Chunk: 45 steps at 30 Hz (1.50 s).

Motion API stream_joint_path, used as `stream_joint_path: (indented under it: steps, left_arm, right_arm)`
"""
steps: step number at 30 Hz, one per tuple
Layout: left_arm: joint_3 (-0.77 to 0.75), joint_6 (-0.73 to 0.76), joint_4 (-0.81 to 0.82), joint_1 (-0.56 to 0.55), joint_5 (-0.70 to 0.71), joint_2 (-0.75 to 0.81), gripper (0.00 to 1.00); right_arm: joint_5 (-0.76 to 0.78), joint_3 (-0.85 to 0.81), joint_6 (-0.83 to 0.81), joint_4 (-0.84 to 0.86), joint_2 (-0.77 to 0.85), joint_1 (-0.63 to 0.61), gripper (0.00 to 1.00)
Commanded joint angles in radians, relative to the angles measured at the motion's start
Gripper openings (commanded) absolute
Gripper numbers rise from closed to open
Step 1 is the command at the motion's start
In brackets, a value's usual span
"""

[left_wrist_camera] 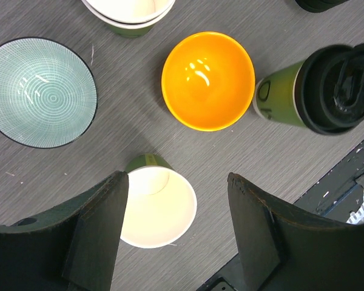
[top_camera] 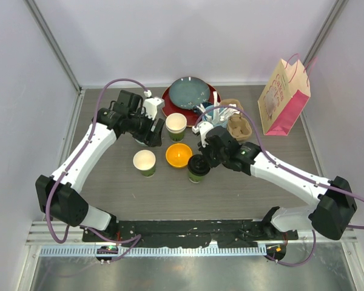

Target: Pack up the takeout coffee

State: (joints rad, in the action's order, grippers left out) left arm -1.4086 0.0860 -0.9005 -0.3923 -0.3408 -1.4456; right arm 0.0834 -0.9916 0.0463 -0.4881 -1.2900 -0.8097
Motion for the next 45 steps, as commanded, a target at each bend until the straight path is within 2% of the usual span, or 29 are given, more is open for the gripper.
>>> stream_joint_path:
  steps: [1,8,17,20,21,23,24,27,30,32,33,34,37,38,39,40,41,44,45]
  left_arm:
    - [-0.007,0.008,0.006,0.009,-0.012,0.031,0.7]
    - [-0.006,0.009,0.006,0.009,-0.003,0.034,0.7]
    - [-0.006,0.011,0.005,0.007,-0.004,0.037,0.7]
    - [-0.004,0.014,0.005,0.007,-0.006,0.036,0.7]
    - [-0.004,0.012,0.006,0.007,-0.006,0.036,0.7]
    - [-0.003,0.012,0.005,0.007,-0.006,0.036,0.7]
    - [-0.003,0.015,0.005,0.007,-0.007,0.034,0.71]
    - [-0.001,0.014,0.006,0.007,-0.01,0.033,0.7]
    - [-0.001,0.015,0.003,0.007,-0.01,0.034,0.7]
    - [-0.001,0.02,0.002,0.007,-0.01,0.039,0.7]
    - [-0.003,0.021,0.0,0.007,-0.009,0.04,0.71]
    - [-0.003,0.026,-0.001,0.009,-0.01,0.042,0.7]
    - [-0.006,0.04,-0.005,0.009,-0.032,0.04,0.7]
    - [-0.009,0.043,-0.006,0.012,-0.036,0.037,0.71]
    - [-0.009,0.044,-0.006,0.015,-0.041,0.036,0.71]
    - [-0.009,0.047,-0.006,0.015,-0.047,0.033,0.71]
    - [-0.006,0.049,-0.009,0.021,-0.049,0.033,0.71]
    - [0.01,0.063,-0.021,0.039,-0.056,0.036,0.71]
    - [0.016,0.067,-0.023,0.046,-0.059,0.048,0.71]
  right_arm:
    - [0.17,-0.061,-0.065,-0.004,0.017,-0.005,0.06]
    - [0.234,-0.05,-0.098,0.028,-0.037,-0.005,0.03]
    - [0.216,-0.047,-0.088,0.077,-0.08,0.017,0.01]
    - [0.21,-0.042,-0.079,0.086,-0.074,0.02,0.09]
    - [0.207,-0.044,-0.076,0.085,-0.072,0.021,0.18]
    - [0.197,-0.044,-0.065,0.082,-0.055,0.024,0.27]
    - [0.187,-0.045,-0.06,0.079,-0.048,0.027,0.35]
    - [0.15,-0.055,-0.049,0.077,-0.005,0.044,0.44]
    - [0.109,-0.074,-0.026,0.066,0.046,0.079,0.47]
    - [0.047,-0.093,-0.036,0.051,0.078,0.139,0.49]
    - [-0.017,-0.1,-0.095,0.019,0.101,0.177,0.53]
    - [-0.169,-0.111,-0.141,-0.007,0.106,0.217,0.54]
    - [-0.299,-0.153,-0.267,-0.052,0.101,0.374,0.57]
    - [-0.452,-0.159,-0.308,-0.05,0.092,0.415,0.58]
    - [-0.523,-0.157,-0.356,-0.05,0.081,0.478,0.6]
    - [-0.593,-0.157,-0.481,-0.058,0.045,0.501,0.61]
    - [-0.655,-0.171,-0.537,-0.075,0.026,0.517,0.61]
    - [-0.701,-0.225,-0.706,-0.156,-0.05,0.596,0.61]
    - [-0.808,-0.22,-0.767,-0.185,-0.063,0.631,0.61]
